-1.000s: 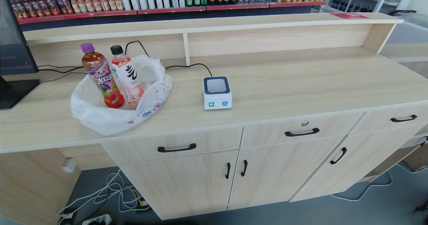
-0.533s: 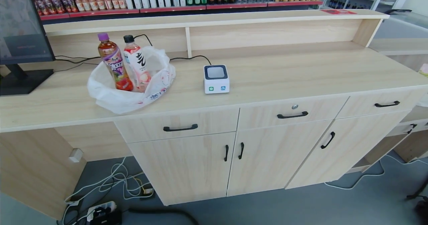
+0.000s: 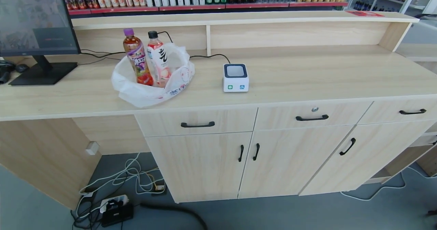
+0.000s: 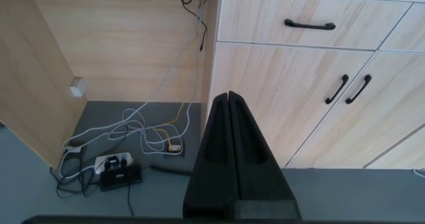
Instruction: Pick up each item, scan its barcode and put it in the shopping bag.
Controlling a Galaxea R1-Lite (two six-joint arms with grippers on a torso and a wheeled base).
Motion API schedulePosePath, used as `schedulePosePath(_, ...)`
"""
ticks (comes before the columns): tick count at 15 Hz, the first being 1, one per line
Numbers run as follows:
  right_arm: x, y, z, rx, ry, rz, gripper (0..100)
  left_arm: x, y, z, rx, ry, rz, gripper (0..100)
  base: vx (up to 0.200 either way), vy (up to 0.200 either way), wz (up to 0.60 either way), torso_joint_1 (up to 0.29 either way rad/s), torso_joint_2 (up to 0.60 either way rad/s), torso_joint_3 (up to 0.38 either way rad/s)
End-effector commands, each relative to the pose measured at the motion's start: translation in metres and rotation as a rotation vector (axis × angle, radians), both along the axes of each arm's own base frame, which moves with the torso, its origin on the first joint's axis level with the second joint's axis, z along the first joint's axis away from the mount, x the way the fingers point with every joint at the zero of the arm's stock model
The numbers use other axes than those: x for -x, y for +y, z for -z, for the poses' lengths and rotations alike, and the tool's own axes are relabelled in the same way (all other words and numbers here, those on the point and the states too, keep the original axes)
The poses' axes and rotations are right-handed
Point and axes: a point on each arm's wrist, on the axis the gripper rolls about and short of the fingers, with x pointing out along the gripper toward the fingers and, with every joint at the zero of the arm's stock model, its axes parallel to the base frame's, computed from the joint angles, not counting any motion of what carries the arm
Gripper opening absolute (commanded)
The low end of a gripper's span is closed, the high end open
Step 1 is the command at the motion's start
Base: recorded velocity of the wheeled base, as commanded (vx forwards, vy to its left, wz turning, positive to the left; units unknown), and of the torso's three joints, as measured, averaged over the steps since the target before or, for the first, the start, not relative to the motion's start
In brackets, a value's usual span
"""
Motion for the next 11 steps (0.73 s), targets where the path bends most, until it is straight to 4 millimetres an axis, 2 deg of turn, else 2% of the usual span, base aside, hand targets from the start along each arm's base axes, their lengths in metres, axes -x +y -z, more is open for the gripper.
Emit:
schedulePosePath(1,0.0,0.0,-0.0001,0.0,-0.001,0.0,100,0.0,0.0,0.0002,0.001,0.002,0.0,0,0.0,0.0,0.0,0.0,0.0,0.0)
schedulePosePath(11,0.0,0.0,0.0001,0.0,0.001,0.0,100,0.0,0.0,0.0,-0.002,0.0,0.0,0,0.0,0.0,0.0,0.0,0.0,0.0)
